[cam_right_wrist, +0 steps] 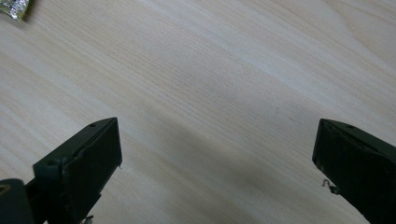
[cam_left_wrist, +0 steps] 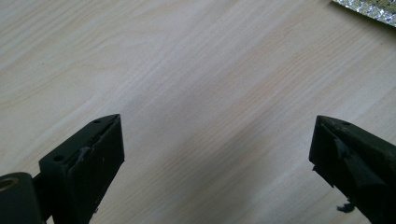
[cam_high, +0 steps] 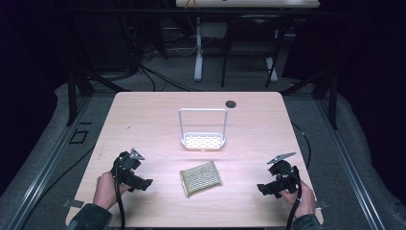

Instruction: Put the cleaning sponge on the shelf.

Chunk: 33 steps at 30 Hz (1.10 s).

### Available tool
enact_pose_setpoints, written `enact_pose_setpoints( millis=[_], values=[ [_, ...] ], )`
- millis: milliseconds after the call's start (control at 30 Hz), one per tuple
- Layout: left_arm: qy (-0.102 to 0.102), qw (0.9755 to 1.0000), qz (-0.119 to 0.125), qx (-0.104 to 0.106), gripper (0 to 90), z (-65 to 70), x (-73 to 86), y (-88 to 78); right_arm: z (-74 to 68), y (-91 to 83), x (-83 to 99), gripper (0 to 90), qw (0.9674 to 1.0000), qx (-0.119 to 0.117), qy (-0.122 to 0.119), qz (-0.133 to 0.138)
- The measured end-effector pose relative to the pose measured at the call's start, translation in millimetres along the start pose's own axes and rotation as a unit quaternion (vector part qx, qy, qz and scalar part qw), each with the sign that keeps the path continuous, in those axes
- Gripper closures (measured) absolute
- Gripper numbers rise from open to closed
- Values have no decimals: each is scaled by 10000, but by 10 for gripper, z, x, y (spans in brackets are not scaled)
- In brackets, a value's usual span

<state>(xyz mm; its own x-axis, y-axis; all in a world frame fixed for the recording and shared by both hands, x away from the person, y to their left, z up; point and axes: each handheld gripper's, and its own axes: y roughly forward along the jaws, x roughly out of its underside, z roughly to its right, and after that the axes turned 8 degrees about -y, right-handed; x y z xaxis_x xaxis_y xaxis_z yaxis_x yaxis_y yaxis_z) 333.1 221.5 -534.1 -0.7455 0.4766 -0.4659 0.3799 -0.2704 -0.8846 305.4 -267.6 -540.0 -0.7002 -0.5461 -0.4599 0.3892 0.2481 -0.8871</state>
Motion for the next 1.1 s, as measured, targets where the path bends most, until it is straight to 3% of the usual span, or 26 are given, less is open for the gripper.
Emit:
enact_pose_setpoints(
  millis=[300, 467, 867, 1100],
  values=[
    [-38, 9999, -54, 82, 54, -6, -35, -45, 4, 0, 2, 11, 10000, -26, -42, -1],
    [178, 9995, -139, 221, 49, 86, -108, -46, -12, -1, -15, 21, 10000, -32, -75, -14],
    [449, 9972, -259, 532, 1, 280, -263, -59, -21, 26, -9, 32, 9998, -72, -163, -84],
    [594, 9959, -203, 653, 0, 371, -395, -74, -23, 30, -7, 34, 9998, -73, -161, -75]
  ],
)
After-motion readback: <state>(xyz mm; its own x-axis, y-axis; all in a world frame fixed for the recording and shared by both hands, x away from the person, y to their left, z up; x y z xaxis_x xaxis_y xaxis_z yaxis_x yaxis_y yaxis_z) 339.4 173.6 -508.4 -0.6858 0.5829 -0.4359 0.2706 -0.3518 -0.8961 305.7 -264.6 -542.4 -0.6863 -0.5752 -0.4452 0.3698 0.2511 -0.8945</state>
